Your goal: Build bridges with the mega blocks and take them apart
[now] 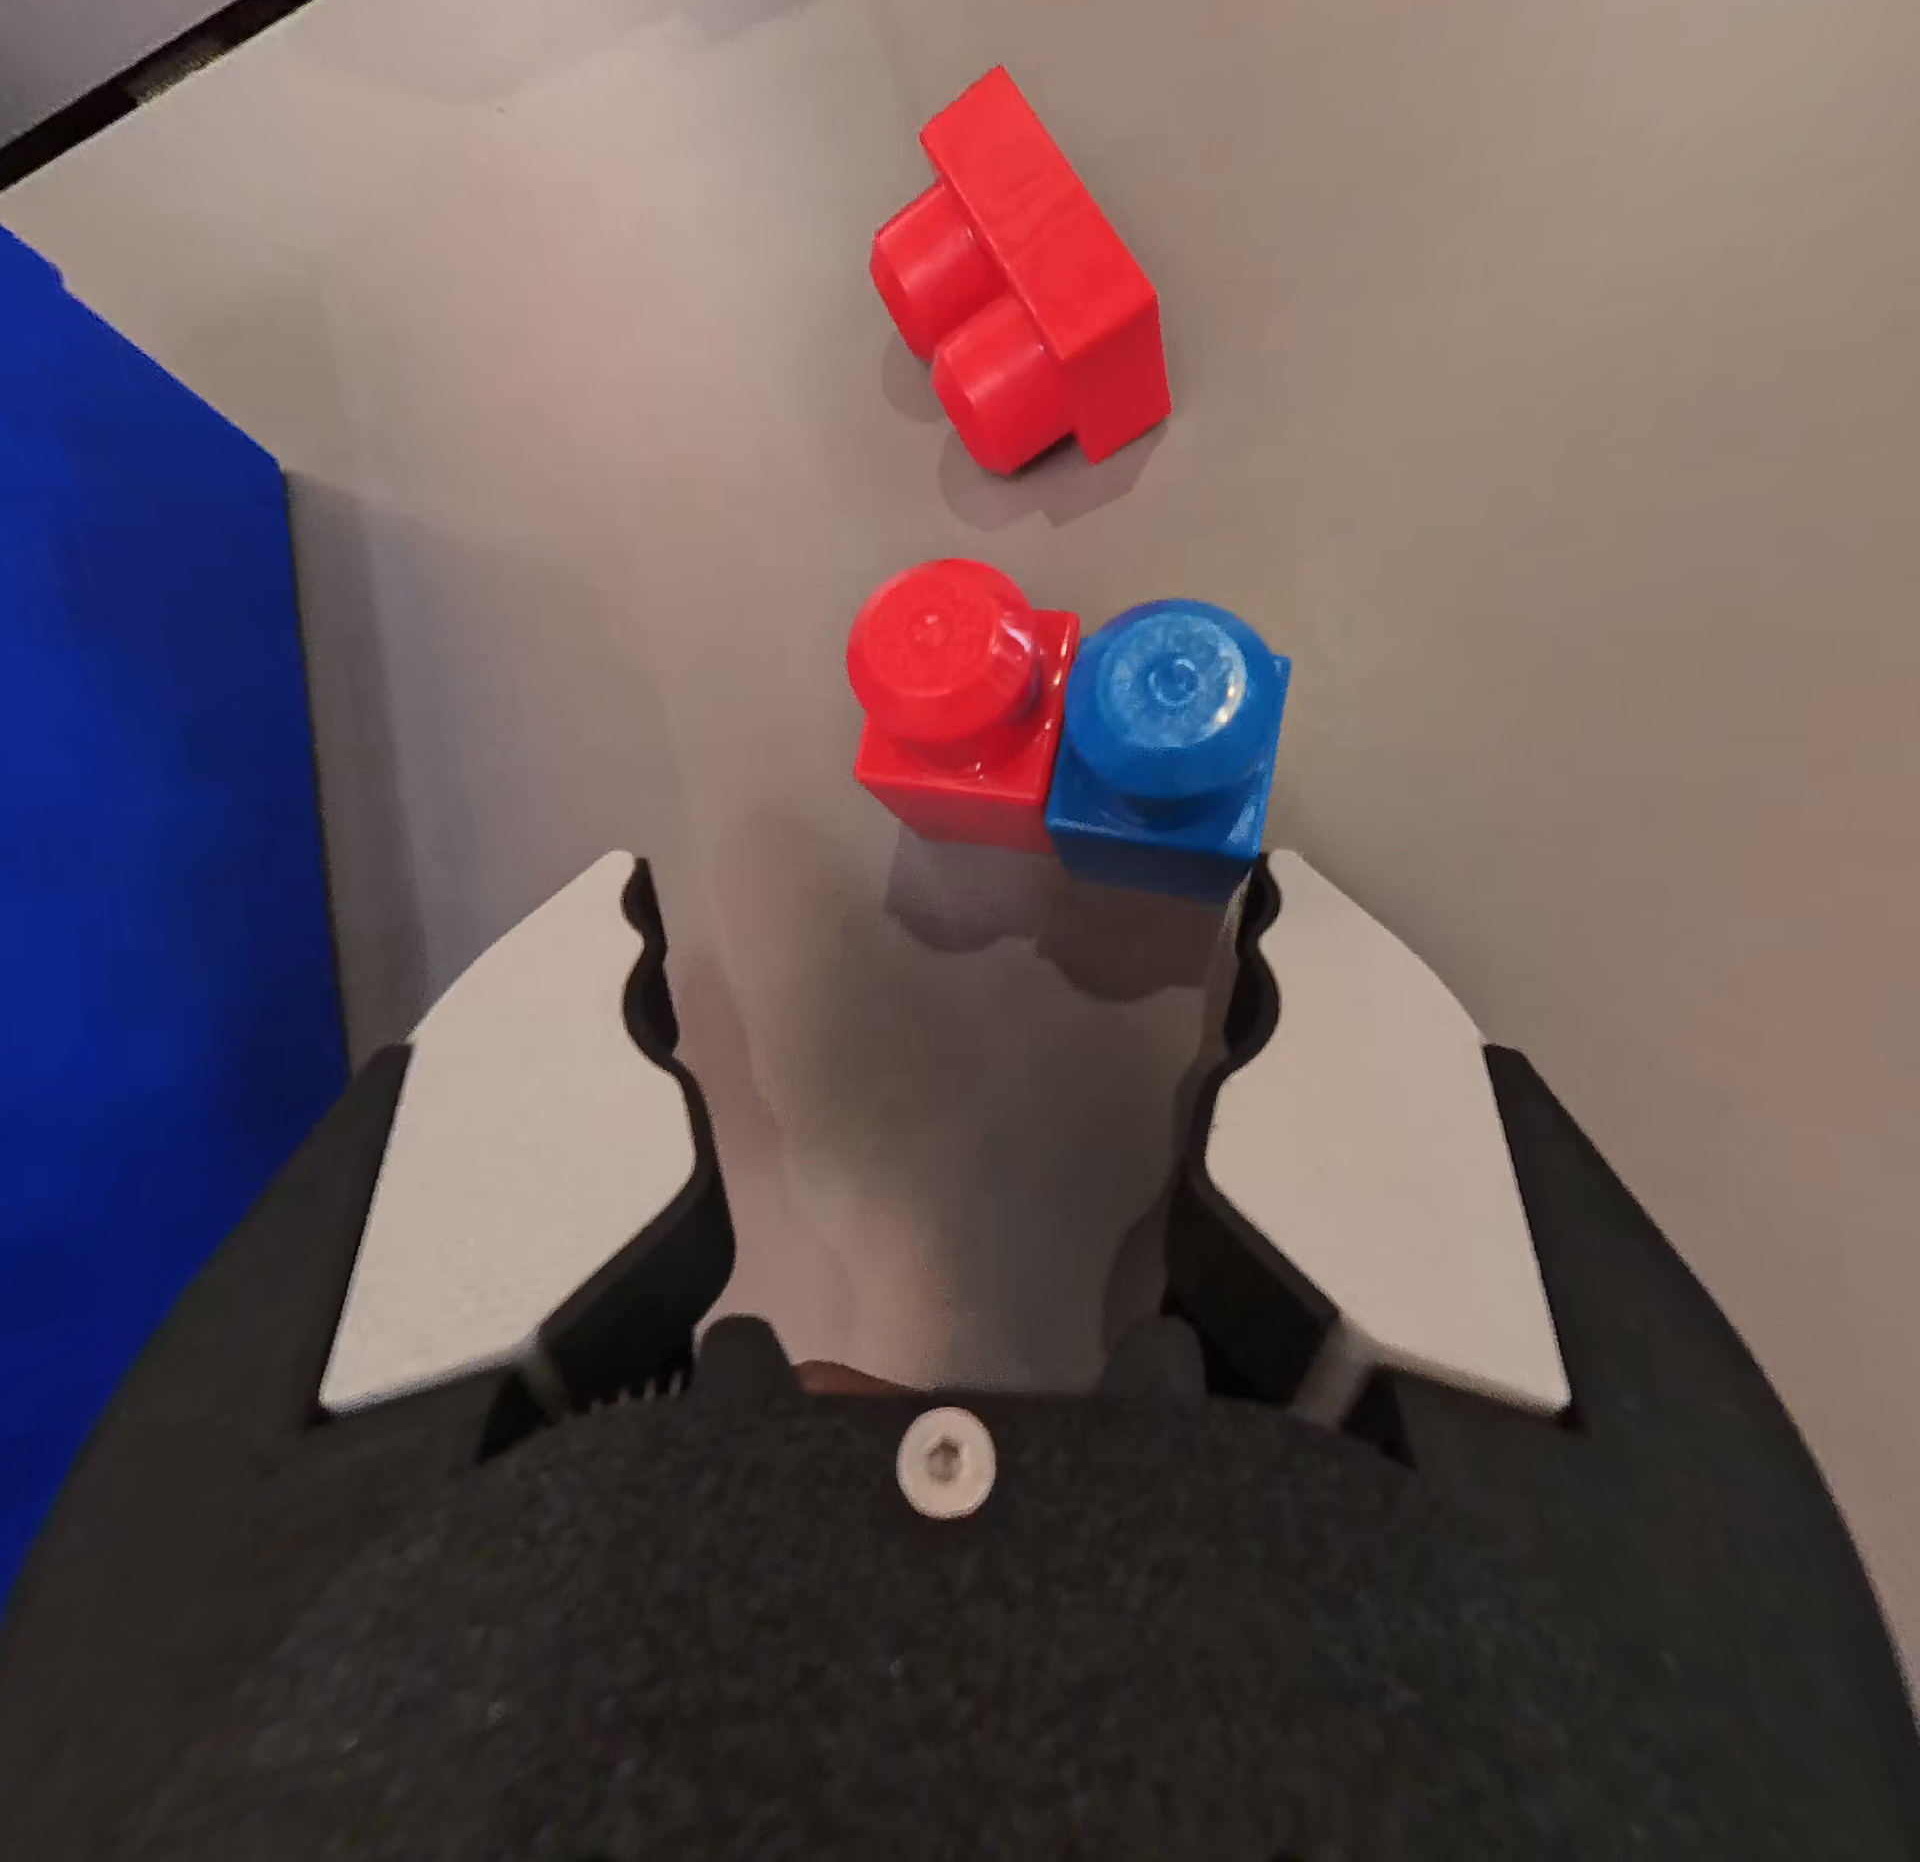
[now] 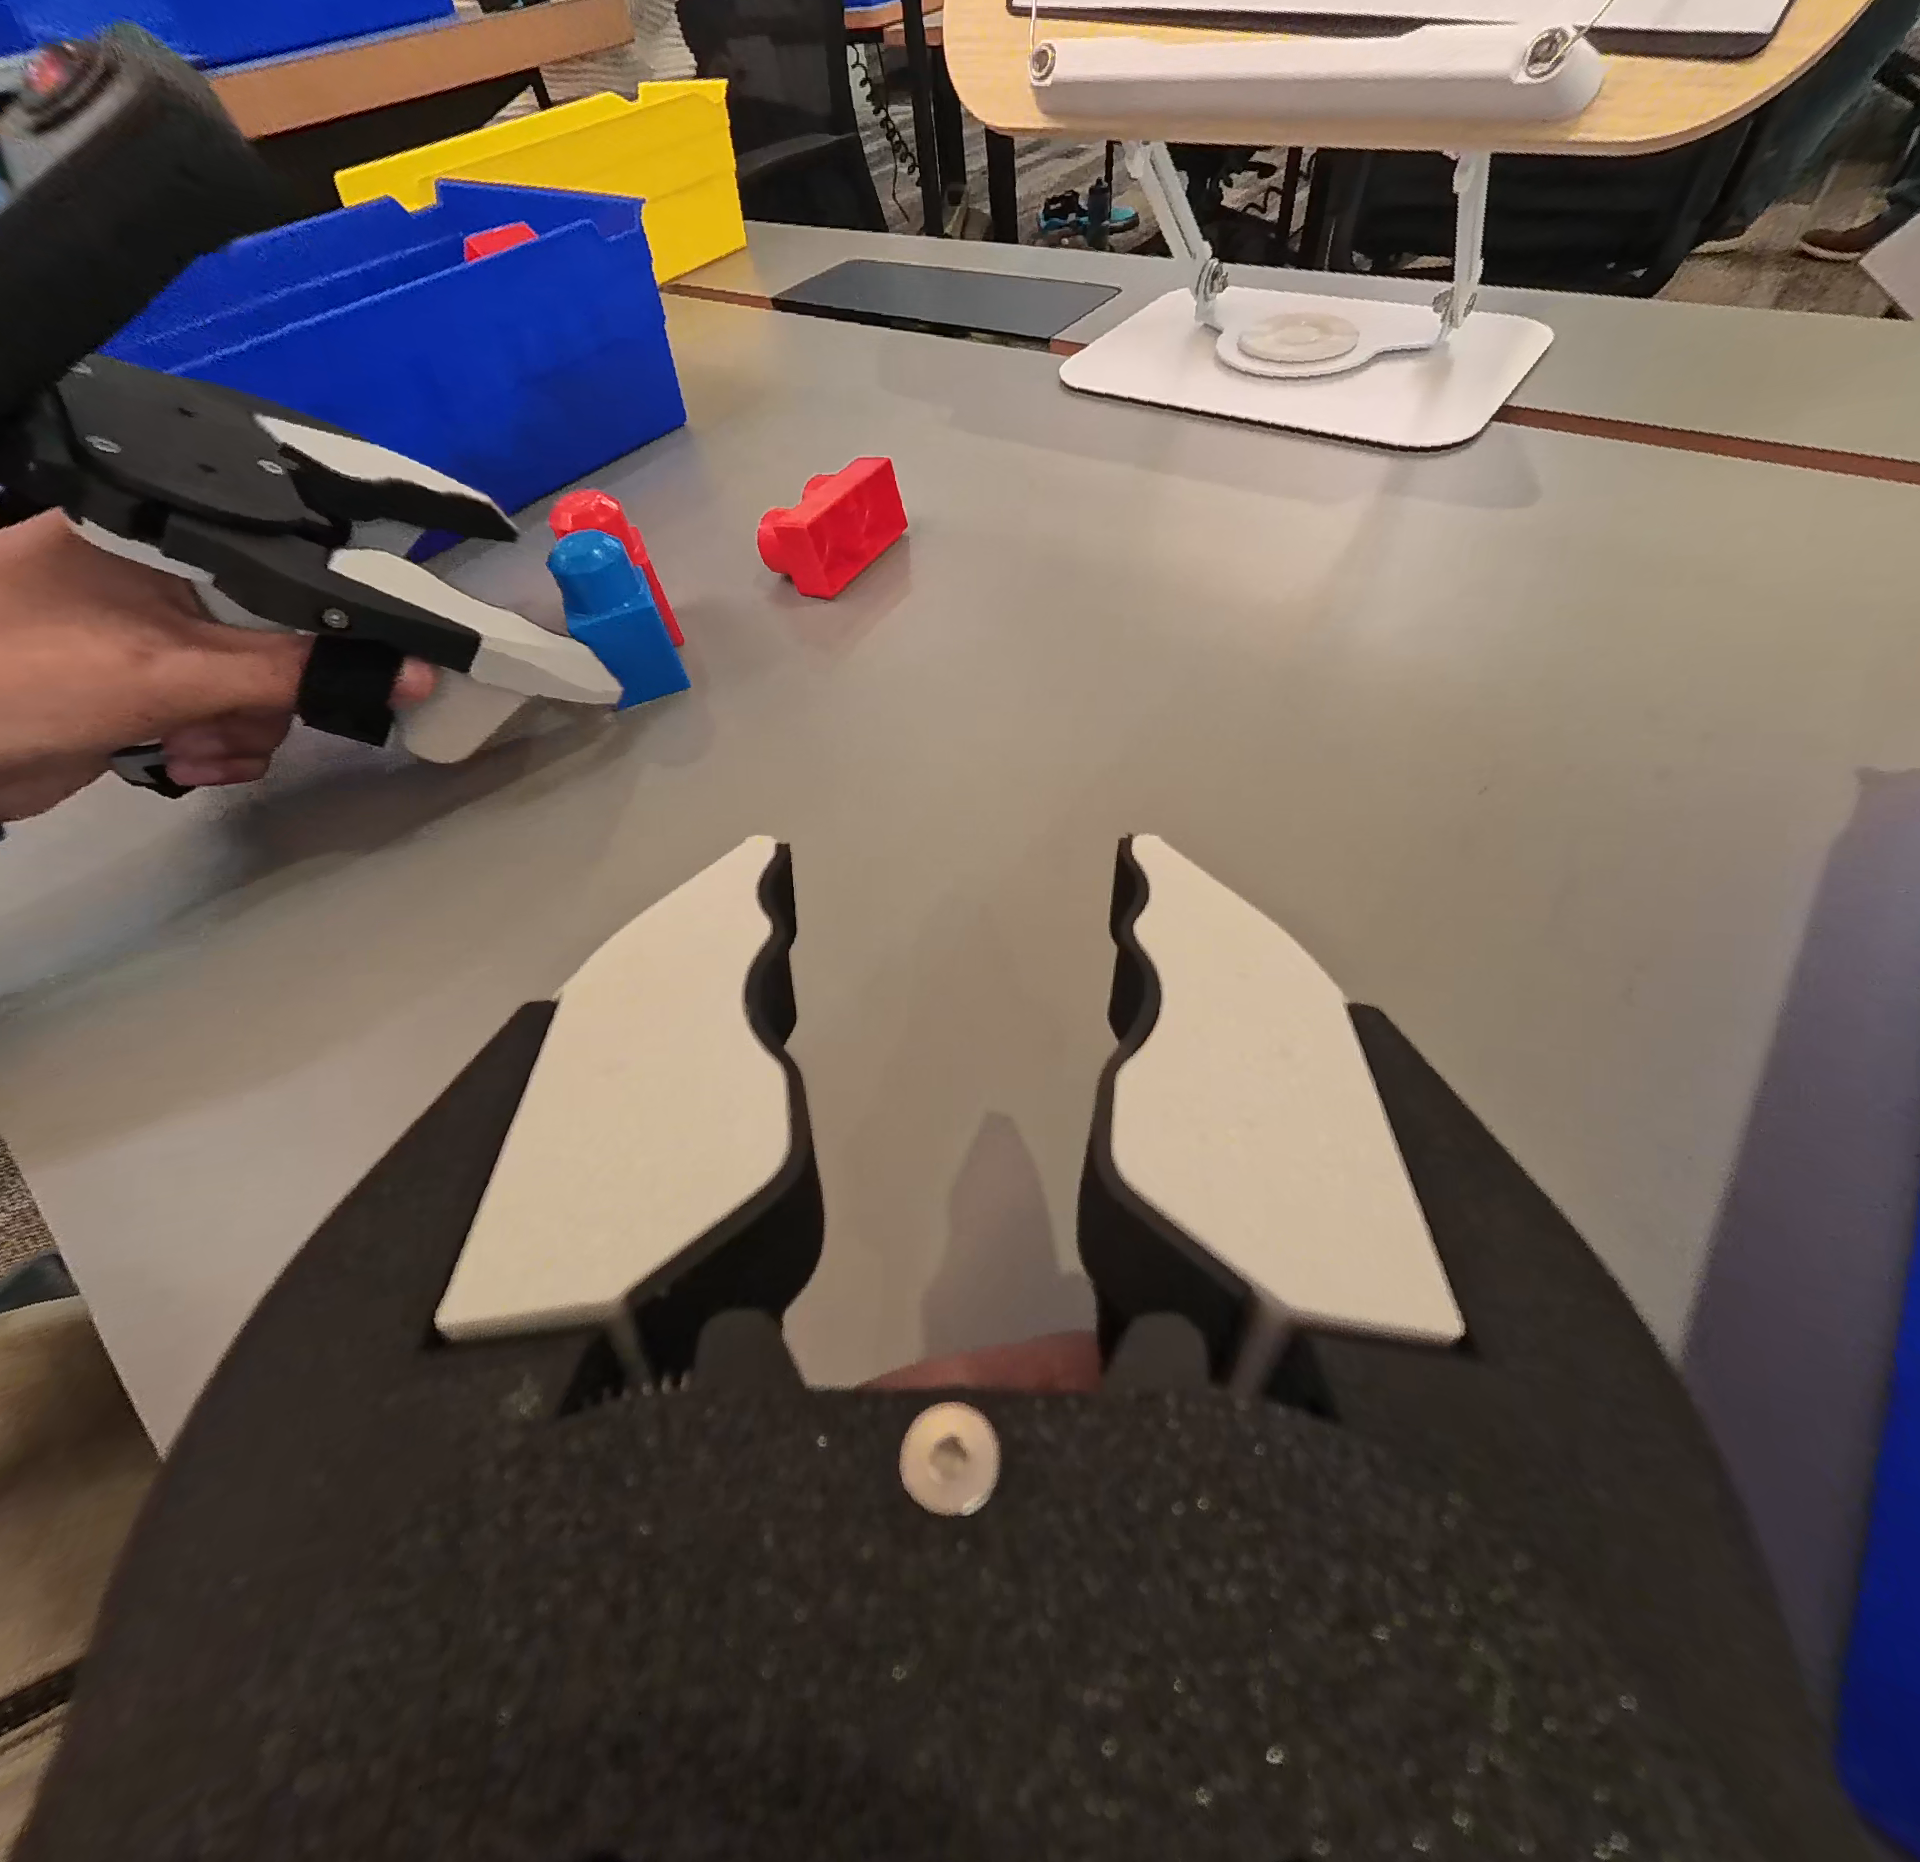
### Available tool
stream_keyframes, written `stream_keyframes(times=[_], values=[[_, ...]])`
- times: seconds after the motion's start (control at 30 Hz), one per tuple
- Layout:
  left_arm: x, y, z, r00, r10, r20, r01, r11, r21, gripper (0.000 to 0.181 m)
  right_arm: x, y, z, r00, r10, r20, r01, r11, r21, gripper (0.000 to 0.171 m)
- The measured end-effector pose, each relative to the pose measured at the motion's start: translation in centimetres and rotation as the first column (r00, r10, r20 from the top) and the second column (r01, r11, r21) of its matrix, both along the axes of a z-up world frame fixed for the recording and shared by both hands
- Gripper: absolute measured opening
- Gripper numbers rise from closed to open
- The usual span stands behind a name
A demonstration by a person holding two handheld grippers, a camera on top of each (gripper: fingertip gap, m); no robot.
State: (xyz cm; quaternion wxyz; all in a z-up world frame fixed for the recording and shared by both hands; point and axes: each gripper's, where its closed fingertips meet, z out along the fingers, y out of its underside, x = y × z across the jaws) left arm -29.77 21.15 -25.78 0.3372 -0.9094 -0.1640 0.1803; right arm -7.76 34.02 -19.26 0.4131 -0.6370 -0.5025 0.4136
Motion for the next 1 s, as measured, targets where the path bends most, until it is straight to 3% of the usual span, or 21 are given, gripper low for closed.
stream_keyframes(times=[0.3, 0.77, 1.0], values=[[-0.1, -1.1, -0.7, 1.0, 0.017, 0.002, -0.016, 1.0, -0.025, 0.103, -0.1, -0.1, -0.2, 1.0, 0.006, 0.005, -0.006, 1.0, -0.002, 0.058], [0.0, 1.1, -0.1, 1.0, -0.019, 0.004, 0.019, 0.999, 0.026, 0.105, 0.2, 0.2, 0.0, 1.0, -0.003, 0.001, 0.003, 1.0, 0.001, 0.058], [0.2, 2.3, 0.0, 0.969, -0.088, 0.233, 0.05, 0.985, 0.163, 0.106, 0.3, 0.2, -0.1, 1.0, -0.003, -0.001, 0.003, 1.0, -0.003, 0.058]])
